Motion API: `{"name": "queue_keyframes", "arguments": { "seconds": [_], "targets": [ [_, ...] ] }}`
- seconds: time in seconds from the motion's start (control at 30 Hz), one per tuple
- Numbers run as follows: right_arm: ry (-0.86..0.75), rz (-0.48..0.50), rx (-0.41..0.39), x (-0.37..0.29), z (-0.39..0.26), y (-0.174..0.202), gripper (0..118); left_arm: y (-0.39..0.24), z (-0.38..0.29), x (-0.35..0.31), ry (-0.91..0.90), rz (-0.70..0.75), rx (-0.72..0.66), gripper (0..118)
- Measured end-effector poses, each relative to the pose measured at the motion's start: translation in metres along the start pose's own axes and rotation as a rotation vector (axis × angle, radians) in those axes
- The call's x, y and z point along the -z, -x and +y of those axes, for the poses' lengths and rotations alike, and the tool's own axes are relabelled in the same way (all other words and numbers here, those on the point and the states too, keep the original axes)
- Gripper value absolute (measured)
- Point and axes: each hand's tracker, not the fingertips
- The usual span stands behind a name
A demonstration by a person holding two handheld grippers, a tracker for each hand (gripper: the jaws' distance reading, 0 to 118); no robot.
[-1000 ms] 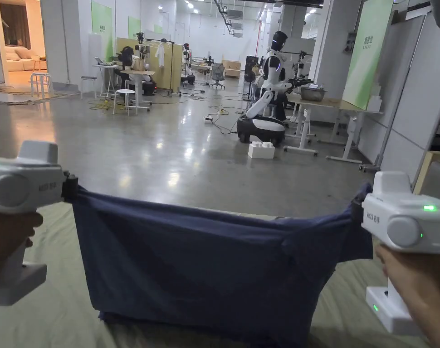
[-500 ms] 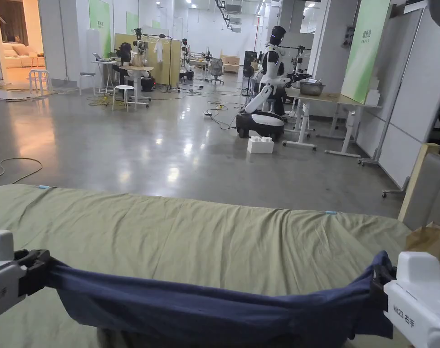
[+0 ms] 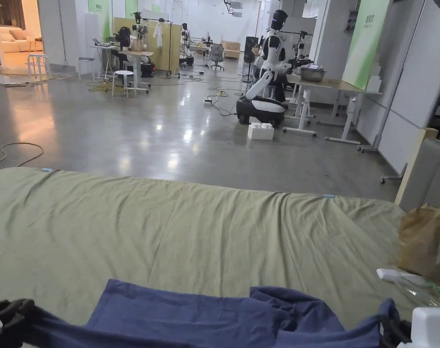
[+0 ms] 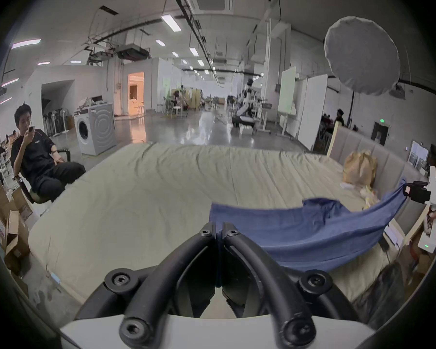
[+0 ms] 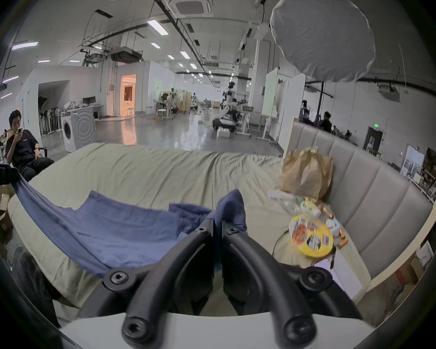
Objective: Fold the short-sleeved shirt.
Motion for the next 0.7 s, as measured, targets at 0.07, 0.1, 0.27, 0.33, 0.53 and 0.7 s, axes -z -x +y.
{"name": "queue_keyframes", "arguments": {
  "seconds": [0.07, 0.1, 0.27, 0.33, 0.53, 0.7],
  "targets": [
    [0.082, 0.002, 0.006, 0.008, -0.024, 0.004, 5, -0.003, -0.022, 0.010, 0.077, -0.001, 0.008, 3],
    [0.119, 0.015, 0.025, 0.012, -0.036, 0.005, 5, -0.004, -0.033, 0.014, 0.110, 0.006, 0.006, 3],
    [0.271, 0.016, 0.055, 0.040, -0.089, 0.012, 5, -0.006, -0.083, 0.054, 0.280, 0.022, 0.014, 3],
    [0.312, 0.017, 0.060, 0.050, -0.104, 0.014, 5, -0.010, -0.096, 0.066, 0.322, 0.035, 0.025, 3],
    [0.408, -0.020, 0.032, 0.072, -0.124, 0.021, 6, -0.023, -0.110, 0.083, 0.330, 0.015, -0.005, 4],
    [0.447, -0.013, 0.007, 0.081, -0.125, 0.028, 37, -0.032, -0.114, 0.097, 0.351, 0.048, 0.020, 31]
  ]
}}
